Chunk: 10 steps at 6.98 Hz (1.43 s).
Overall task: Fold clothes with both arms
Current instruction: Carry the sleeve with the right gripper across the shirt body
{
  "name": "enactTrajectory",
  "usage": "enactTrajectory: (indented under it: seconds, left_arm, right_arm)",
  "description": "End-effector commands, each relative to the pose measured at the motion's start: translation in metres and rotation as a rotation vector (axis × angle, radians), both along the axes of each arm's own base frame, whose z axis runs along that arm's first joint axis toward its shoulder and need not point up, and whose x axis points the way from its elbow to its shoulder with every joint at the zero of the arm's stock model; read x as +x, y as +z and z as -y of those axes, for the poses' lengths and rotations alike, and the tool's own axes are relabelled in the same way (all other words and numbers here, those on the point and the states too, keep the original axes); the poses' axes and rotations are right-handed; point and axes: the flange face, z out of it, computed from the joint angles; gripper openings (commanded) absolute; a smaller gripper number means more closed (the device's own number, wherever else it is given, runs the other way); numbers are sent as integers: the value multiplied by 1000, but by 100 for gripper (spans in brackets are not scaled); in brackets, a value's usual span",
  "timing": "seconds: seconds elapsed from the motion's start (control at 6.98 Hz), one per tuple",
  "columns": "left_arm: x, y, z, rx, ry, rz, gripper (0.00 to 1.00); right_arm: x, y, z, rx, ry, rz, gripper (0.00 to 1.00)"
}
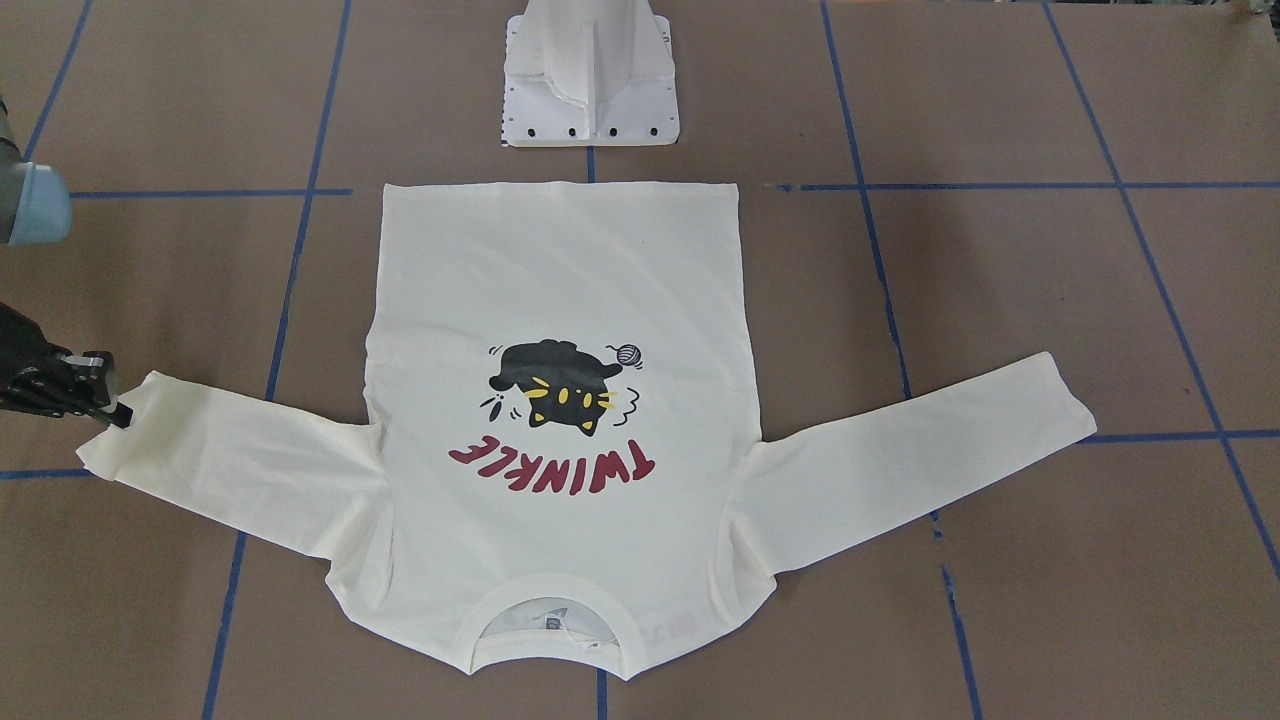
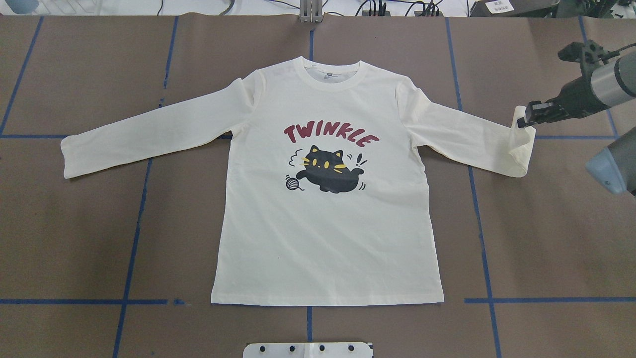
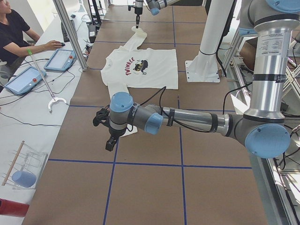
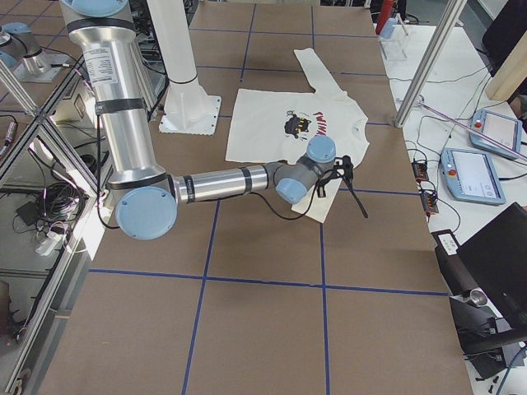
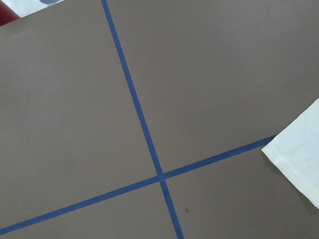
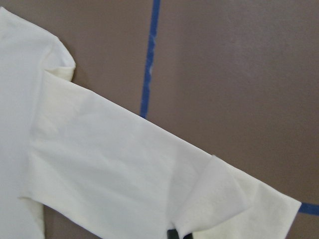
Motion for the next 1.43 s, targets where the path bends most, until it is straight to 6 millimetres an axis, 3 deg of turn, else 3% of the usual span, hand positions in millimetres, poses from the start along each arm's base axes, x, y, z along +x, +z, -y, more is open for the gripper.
enactTrajectory:
  seconds: [0.0,0.14,0.29,0.43,0.57,0.72,1.0,1.15,1.29]
  left_arm:
    - [0,0,1,0,0,0,100]
    - [0,2,1,-3,-1,2,100]
    - [0,6,0,-11,0,3,100]
    - [0,10,0,-19,0,3,100]
    - [0,15,0,-24,0,3,100]
    - [0,19,1,-24,0,3,100]
    - [0,23,2,-20,-1,3,100]
    - [0,22,2,-19,0,1,100]
    - [0,23,2,-19,-1,3,100]
  right_arm:
    - [-73,-154,48,-92,34,134,0]
    - [-127,-233,52,-163,20,158,0]
    - [-190,-302,46,-113,15,157,0]
    - [-260,-350,11,-33,12,161,0]
    - [-310,-391,-30,24,3,184,0]
    - [-330,-397,-52,60,-25,233,0]
    - [-375,-386,-83,113,-27,280,0]
    - [-393,-378,-93,126,-34,291,92]
    - [-409,-379,-107,129,32,294,100]
